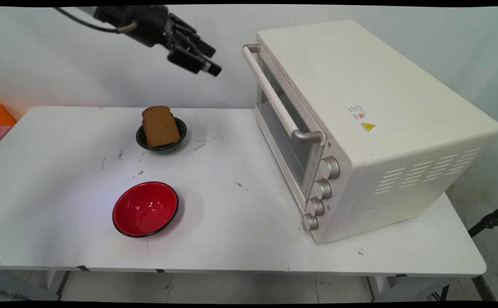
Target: Open the oven
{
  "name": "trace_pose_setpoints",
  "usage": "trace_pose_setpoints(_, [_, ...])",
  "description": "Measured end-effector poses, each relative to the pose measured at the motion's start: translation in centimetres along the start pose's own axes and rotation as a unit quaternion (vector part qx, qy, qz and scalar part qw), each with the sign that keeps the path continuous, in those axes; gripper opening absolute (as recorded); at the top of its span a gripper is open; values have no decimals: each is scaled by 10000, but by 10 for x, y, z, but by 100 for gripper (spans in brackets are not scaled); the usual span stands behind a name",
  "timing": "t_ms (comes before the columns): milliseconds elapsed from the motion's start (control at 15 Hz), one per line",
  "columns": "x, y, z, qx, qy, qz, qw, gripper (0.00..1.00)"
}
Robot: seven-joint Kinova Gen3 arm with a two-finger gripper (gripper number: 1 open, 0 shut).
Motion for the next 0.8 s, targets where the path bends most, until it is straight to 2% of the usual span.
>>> trace_pose_setpoints(267, [20,4,12,74,91,-32,9999,0])
trace_pose_setpoints(800, [42,11,43,224,104,-37,9997,0])
